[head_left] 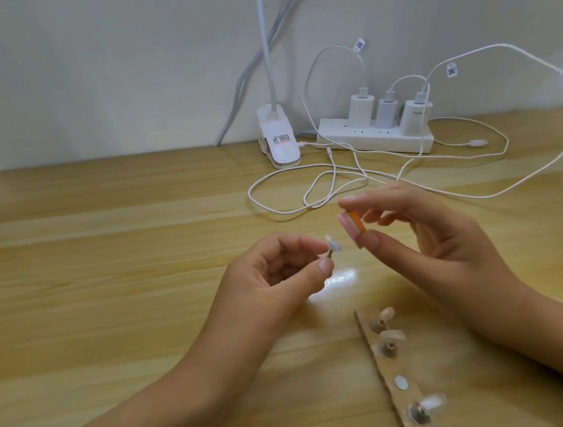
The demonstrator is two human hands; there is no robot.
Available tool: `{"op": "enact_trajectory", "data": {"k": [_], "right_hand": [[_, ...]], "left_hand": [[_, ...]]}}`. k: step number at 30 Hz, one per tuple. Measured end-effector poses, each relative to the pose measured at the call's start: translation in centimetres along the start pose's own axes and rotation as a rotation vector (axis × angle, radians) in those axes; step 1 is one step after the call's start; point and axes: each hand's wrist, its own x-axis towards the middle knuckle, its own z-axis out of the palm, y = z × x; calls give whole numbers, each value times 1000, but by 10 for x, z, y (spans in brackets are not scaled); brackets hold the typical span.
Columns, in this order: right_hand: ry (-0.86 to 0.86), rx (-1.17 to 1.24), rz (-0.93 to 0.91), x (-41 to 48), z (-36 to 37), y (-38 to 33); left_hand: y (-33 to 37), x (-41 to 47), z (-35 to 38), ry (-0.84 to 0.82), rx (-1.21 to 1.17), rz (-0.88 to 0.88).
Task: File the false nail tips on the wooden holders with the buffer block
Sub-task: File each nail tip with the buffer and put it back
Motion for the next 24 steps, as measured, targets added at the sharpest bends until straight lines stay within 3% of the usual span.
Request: {"op": "enact_trajectory", "data": {"k": [5,8,11,16,24], "right_hand": [[-14,-19,-50,0,2,-3],[-87,-35,23,-2,1,1],[-24,16,48,-1,0,-1],[-59,-8,93,-2,2,-1],[-13,-20,32,-3,2,-3]], "left_hand": [[1,0,1,-14,13,-5],[2,-1,1,-19,30,-11],[3,-1,2,-6,24,-20],[3,-1,1,-14,30,-8],[2,-1,0,-18,43,7]]}}
